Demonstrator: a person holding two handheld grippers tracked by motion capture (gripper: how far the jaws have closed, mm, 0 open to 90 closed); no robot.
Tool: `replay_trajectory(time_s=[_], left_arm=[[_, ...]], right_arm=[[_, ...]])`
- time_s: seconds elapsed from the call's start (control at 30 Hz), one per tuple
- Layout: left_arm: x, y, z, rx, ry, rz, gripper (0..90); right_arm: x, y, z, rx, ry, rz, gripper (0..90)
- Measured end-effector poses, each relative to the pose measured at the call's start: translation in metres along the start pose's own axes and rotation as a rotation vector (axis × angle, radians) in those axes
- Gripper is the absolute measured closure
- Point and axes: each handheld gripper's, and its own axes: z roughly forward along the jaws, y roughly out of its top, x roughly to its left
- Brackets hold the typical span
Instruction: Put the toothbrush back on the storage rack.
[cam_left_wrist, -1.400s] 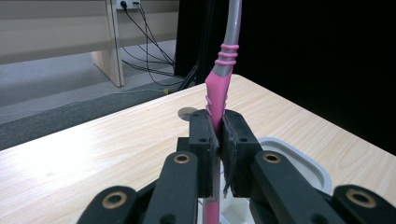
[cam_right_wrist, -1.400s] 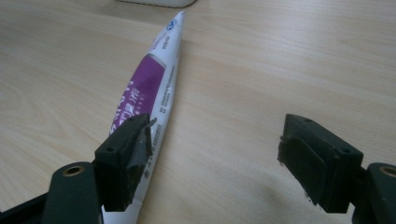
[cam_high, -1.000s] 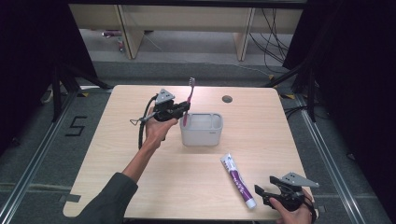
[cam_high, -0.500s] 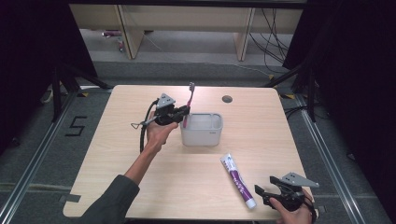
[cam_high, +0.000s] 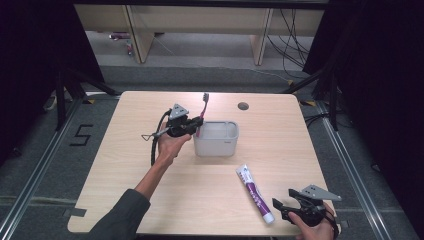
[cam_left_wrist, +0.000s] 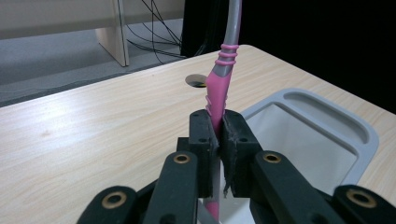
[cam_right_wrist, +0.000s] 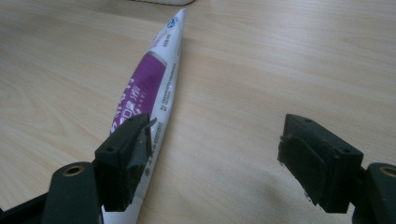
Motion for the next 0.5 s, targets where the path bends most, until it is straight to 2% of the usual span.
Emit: replay_trajectory(time_s=[0.03, 0.1, 0.13, 0.23, 0.3, 0.33, 0.37, 0.5], left_arm=[[-0.0003, 0.0001, 0.0001, 0.000, -0.001, 0.001, 82.6], [-0.0013, 0.0002, 0.0003, 0.004, -0.001, 0.004, 82.5], [-0.0018, 0.0002, 0.0006, 0.005, 0.001, 0.007, 82.5], [-0.0015, -0.0004, 0.0013, 0.011, 0.001, 0.007, 82.5], [-0.0018, -0.0009, 0.0016, 0.014, 0.007, 0.011, 82.5], [-0.0019, -0.0010, 0.0018, 0.014, 0.008, 0.010, 82.5], [-0.0017, -0.0010, 0.0019, 0.014, 0.008, 0.009, 82.4], [-0.0012, -0.0018, 0.0018, 0.022, 0.009, 0.011, 82.4]], right_arm=[[-0.0003, -0.0006, 0.0024, -0.020, 0.020, 0.006, 25.7], [-0.0008, -0.0002, 0.0004, -0.002, 0.003, -0.003, 25.7], [-0.0005, -0.0007, 0.0025, -0.016, 0.021, 0.007, 25.7], [-0.0003, -0.0005, 0.0011, -0.011, 0.005, 0.001, 25.7], [-0.0005, -0.0008, 0.0025, -0.018, 0.021, 0.007, 25.7], [0.0002, -0.0004, 0.0009, -0.008, 0.006, 0.009, 25.7], [-0.0002, -0.0005, 0.0020, -0.012, 0.025, 0.012, 25.7], [-0.0002, -0.0006, 0.0020, -0.012, 0.025, 0.013, 25.7]])
